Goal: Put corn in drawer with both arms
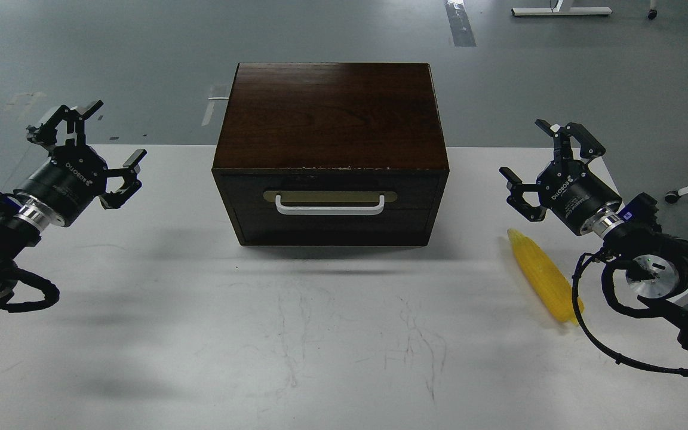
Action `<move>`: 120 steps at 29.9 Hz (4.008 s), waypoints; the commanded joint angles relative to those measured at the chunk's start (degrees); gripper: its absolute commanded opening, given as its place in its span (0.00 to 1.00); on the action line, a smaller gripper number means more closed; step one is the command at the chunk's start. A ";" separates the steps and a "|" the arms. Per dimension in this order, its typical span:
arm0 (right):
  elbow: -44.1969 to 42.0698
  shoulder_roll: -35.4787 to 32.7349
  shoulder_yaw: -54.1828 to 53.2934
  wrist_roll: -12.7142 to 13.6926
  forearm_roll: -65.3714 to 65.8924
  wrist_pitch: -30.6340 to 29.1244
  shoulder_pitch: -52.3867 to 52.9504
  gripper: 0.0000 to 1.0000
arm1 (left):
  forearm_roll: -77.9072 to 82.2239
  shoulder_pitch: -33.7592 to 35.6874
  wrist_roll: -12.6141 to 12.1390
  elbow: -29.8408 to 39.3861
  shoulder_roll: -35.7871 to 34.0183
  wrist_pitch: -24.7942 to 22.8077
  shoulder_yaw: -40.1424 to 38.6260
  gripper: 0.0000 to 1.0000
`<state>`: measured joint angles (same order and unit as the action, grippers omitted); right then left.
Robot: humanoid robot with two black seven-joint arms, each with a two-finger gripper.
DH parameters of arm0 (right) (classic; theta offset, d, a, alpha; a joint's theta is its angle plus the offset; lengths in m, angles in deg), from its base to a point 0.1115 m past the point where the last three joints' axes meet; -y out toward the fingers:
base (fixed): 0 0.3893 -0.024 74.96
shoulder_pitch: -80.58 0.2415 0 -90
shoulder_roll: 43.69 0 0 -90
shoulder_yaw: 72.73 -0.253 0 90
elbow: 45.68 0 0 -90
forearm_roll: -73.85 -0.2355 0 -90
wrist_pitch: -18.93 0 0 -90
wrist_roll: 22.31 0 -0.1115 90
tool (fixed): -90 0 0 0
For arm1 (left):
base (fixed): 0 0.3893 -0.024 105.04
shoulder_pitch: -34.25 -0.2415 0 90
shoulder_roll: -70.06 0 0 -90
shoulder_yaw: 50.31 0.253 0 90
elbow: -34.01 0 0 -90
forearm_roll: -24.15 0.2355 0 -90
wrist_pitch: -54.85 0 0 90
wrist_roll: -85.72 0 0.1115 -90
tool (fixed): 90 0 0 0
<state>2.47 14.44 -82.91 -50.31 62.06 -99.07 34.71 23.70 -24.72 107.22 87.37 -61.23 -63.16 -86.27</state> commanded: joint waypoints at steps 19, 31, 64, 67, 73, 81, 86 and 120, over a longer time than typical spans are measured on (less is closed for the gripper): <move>1.24 -6.35 -0.01 0.00 0.37 0.00 -1.23 0.99 | 6.85 7.63 2.13 -0.36 -10.03 0.00 -1.40 0.98; 2.29 -8.65 -0.10 0.00 0.72 0.00 -1.67 0.99 | 54.65 32.76 6.50 17.12 -8.03 0.00 -0.61 0.98; 2.12 -9.08 -0.80 0.00 0.72 0.00 -4.84 0.99 | 117.96 50.00 6.50 22.24 19.14 0.00 39.73 0.98; 2.12 -9.08 -0.80 0.00 0.72 0.00 -4.93 0.99 | 118.22 49.91 6.50 21.53 19.06 0.00 40.26 0.98; 2.12 -9.08 -0.98 0.00 0.72 0.00 -5.63 0.99 | 119.72 49.91 6.50 21.53 18.79 0.00 40.35 0.98; 2.12 -9.08 -0.98 0.00 0.72 0.00 -5.98 0.99 | 120.42 49.82 6.50 21.44 18.53 0.00 40.44 0.98; 2.12 -8.91 -0.98 0.00 0.72 0.00 -6.16 0.99 | 120.42 50.09 6.50 21.09 18.44 0.00 40.35 0.98; 1.68 -8.64 -1.15 0.00 0.72 0.00 -6.51 0.99 | 121.74 49.03 6.50 18.28 17.83 0.00 44.48 0.98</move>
<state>4.24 5.66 -84.07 -50.31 62.78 -99.07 28.26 145.44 24.33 113.72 105.64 -43.41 -63.16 -42.11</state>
